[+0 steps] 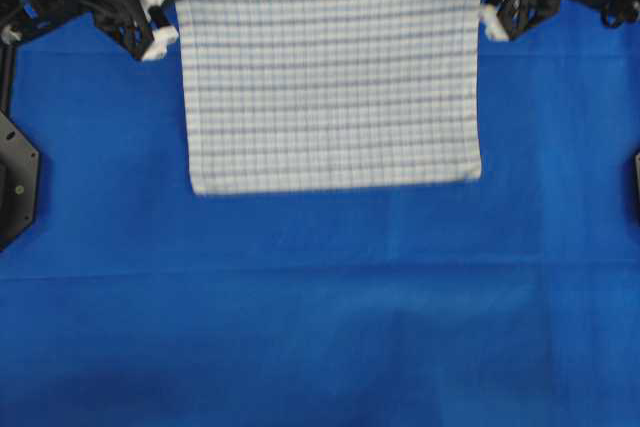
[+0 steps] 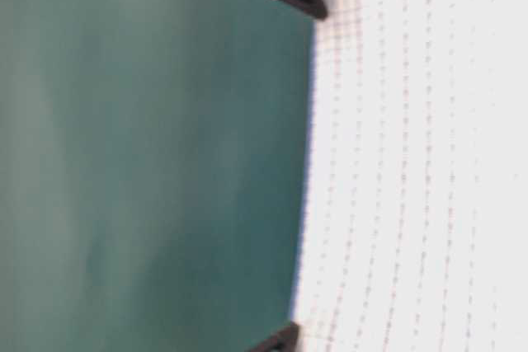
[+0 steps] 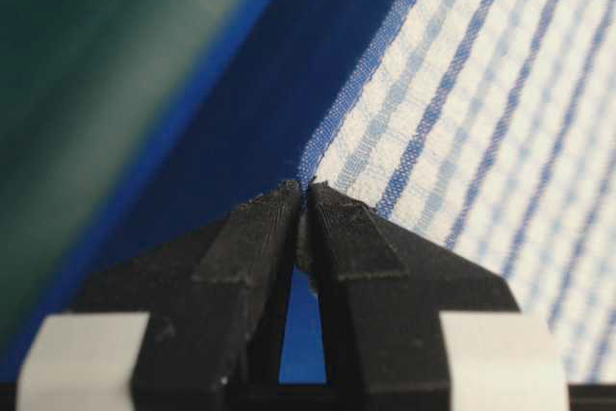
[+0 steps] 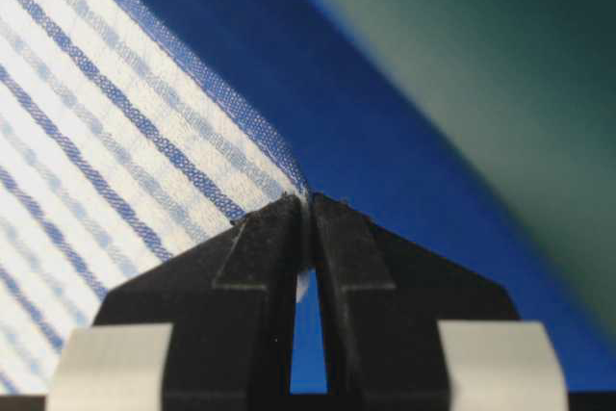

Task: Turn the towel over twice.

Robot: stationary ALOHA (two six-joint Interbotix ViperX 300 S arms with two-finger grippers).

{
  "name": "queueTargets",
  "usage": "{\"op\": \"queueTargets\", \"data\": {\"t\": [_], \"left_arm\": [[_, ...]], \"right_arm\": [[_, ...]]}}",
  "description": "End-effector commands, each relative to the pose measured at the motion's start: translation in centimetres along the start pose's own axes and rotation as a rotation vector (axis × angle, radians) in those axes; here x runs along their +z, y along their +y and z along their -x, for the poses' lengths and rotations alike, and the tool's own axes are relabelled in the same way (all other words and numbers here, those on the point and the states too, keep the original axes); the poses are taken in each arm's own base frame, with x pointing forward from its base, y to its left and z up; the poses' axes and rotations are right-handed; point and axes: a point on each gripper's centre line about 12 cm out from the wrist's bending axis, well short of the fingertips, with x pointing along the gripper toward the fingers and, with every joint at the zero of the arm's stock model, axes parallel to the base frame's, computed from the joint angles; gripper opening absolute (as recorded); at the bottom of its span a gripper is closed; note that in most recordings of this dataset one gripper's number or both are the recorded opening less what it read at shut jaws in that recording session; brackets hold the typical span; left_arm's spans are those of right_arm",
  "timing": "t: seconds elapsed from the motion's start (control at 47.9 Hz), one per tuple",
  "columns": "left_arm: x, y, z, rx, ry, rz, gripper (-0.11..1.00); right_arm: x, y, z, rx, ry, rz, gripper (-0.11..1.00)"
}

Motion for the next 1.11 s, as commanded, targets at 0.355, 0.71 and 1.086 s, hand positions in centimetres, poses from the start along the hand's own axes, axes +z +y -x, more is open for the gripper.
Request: {"op": "queueTargets", "data": {"t": [0.355, 0.71, 1.086], "left_arm": [[9.0, 3.2, 3.6, 0.095, -0.256, 0.011, 0.04], [11.2, 1.1, 7.1, 0.035, -0.375, -0.011, 0.04], [6.9, -5.7, 9.2, -0.209, -0.341, -0.071, 0.04]], "right_arm": [[10.7, -2.4, 5.5, -0.074, -0.187, 0.113, 0.07], [13.0, 0.5, 10.7, -0.005, -0.183, 0.182, 0.07], [6.2, 9.2, 13.2, 0.268, 0.058, 0.198, 0.07]]}}
